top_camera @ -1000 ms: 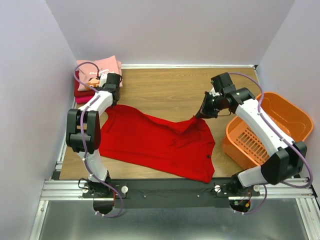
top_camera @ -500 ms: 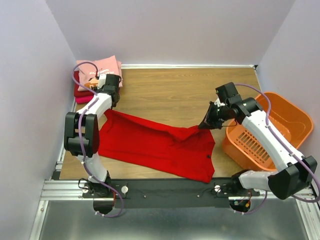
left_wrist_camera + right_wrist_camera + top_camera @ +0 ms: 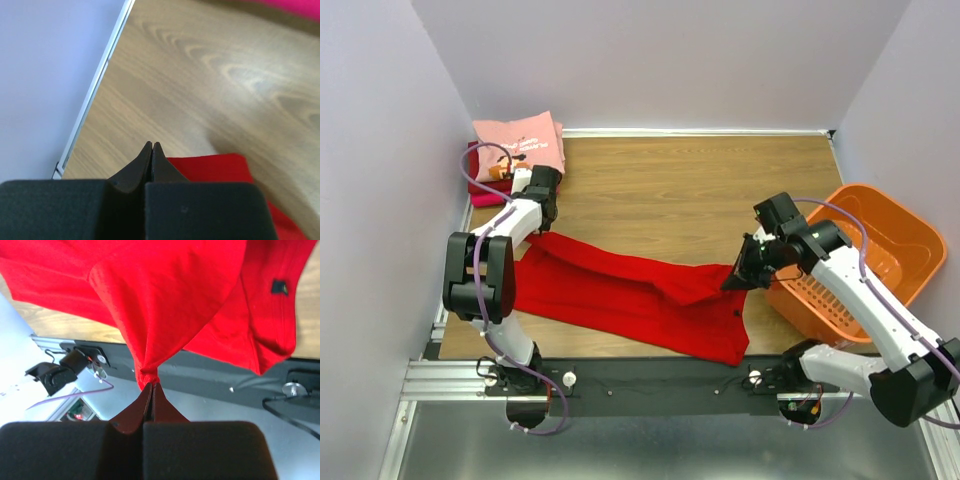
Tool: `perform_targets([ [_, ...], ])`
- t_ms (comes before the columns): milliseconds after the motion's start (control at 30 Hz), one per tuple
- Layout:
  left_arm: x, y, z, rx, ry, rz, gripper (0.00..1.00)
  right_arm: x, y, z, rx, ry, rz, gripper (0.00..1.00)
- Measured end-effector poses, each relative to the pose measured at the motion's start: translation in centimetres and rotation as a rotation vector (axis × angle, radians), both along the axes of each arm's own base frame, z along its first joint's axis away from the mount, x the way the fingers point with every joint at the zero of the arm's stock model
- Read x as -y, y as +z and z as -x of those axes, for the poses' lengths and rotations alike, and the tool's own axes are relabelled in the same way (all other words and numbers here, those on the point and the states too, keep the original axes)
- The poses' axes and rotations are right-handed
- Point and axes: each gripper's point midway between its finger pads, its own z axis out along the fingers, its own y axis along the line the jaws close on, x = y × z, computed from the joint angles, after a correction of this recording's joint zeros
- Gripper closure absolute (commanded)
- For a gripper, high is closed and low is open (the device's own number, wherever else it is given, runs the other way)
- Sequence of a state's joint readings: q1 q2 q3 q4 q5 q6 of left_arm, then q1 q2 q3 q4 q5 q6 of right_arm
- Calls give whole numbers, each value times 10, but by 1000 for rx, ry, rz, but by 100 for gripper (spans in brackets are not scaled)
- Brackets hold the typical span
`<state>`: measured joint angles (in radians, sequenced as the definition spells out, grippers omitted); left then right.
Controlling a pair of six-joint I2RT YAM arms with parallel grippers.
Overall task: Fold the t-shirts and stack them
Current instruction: Fold the tshirt
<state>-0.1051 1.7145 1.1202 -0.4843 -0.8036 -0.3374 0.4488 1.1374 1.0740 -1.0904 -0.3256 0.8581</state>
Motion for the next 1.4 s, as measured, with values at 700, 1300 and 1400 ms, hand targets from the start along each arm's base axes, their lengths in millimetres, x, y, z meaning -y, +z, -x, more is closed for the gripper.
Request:
perform_targets([
  [700, -19, 2, 43, -49, 118, 4, 51, 9, -40, 85, -208, 97, 11, 93],
  [1300, 9, 26, -2, 59, 32, 134, 7, 3, -70, 41, -193, 139, 199, 48],
  [1400, 16, 13, -20, 45, 6, 156, 11, 1, -82, 27, -177, 130, 229, 48],
])
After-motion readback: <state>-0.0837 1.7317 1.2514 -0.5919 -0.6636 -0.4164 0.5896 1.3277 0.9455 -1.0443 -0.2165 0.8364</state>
